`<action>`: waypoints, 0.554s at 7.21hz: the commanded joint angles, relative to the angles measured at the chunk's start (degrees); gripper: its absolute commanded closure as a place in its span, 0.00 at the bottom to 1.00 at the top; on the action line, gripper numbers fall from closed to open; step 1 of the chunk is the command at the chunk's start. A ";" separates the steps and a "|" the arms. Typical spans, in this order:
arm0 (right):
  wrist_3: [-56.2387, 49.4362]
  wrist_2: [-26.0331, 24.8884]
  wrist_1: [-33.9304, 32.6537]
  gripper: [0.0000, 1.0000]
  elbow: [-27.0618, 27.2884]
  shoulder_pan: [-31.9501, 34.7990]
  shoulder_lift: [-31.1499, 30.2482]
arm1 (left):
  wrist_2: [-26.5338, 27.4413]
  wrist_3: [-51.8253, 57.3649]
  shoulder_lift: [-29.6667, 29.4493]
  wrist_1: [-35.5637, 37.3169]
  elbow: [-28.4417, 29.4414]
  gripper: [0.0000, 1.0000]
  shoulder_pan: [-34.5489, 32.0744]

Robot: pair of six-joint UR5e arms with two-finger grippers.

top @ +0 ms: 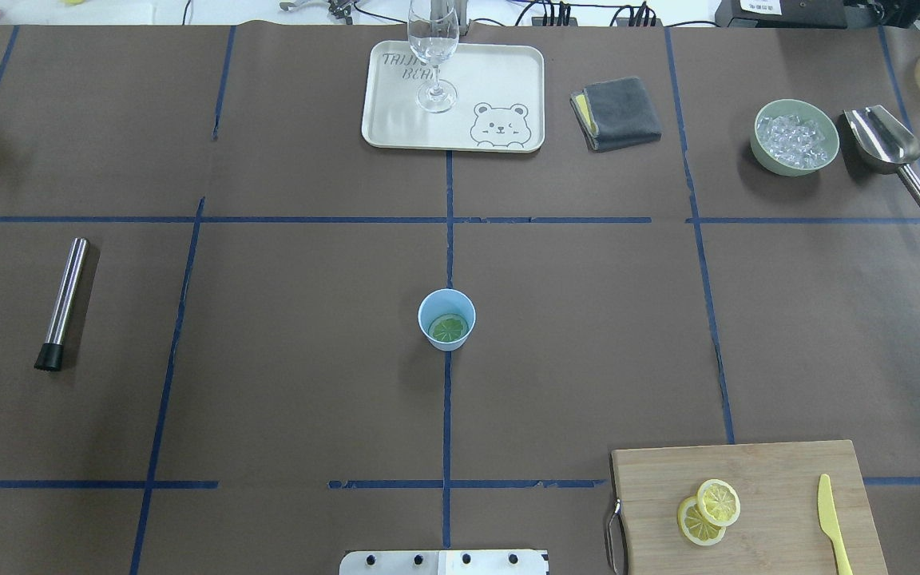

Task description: Squeeze lemon into cup

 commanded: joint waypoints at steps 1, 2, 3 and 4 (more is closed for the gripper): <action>-0.02 -0.01 0.02 0.00 -0.39 -0.12 0.11 | -2.98 0.41 0.62 0.61 0.59 0.00 -0.34; -0.02 -0.09 -0.42 0.00 -0.65 -0.12 0.46 | -2.90 0.41 1.07 1.40 0.51 0.00 -0.34; -0.02 -0.09 -0.60 0.00 -0.66 -0.12 0.55 | -2.82 0.41 1.07 3.32 0.86 0.00 -0.34; 0.06 0.00 -0.69 0.00 -0.66 -0.03 0.55 | -2.64 0.41 1.16 3.86 0.69 0.00 -0.43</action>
